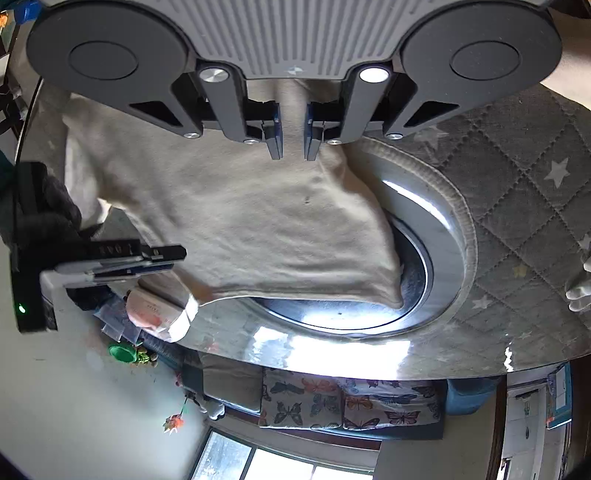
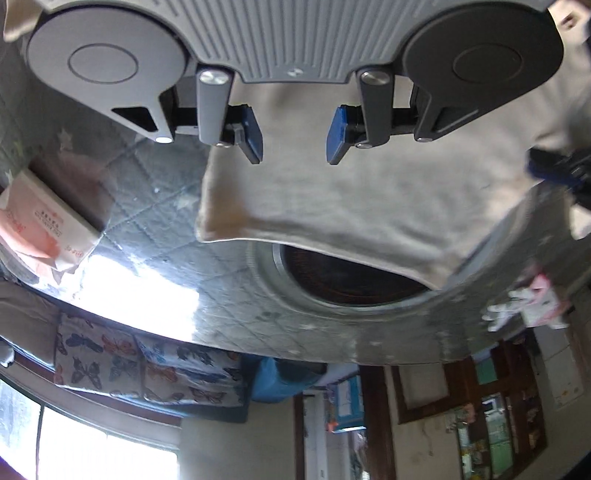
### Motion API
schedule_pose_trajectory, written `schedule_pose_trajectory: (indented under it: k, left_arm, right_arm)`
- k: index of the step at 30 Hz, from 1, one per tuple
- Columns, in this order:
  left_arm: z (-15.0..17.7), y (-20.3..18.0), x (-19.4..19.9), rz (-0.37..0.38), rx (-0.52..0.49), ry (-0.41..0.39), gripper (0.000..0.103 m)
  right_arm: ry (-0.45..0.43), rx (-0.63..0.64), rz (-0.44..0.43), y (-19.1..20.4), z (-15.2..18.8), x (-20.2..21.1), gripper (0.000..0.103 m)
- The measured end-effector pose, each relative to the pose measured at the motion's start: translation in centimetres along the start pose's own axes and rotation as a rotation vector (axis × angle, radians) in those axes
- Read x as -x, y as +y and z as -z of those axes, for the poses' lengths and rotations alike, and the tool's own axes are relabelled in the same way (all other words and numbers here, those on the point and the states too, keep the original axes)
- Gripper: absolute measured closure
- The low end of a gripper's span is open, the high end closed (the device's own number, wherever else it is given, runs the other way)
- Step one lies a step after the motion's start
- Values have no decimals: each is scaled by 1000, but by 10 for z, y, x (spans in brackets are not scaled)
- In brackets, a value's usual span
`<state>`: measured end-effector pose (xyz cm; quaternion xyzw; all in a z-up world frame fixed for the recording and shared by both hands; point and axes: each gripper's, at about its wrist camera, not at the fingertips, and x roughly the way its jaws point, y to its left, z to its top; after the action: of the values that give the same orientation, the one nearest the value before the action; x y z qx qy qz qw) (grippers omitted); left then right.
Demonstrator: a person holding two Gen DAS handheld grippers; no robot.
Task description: Fold clothes
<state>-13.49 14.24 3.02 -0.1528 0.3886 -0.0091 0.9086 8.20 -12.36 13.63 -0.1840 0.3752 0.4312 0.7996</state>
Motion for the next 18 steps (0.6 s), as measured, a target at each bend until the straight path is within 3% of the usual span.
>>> schedule_pose_trajectory:
  k: [9, 15, 18]
  left_arm:
    - [-3, 6, 2, -9, 24, -10, 90]
    - [0, -1, 8, -14, 9, -22, 77]
    - [8, -6, 12, -24, -15, -24, 77]
  right_arm:
    - [-12, -51, 40, -26, -19, -24, 69]
    - [-27, -3, 4, -2, -3, 9, 68]
    - [-20, 41, -36, 19, 16, 27, 65]
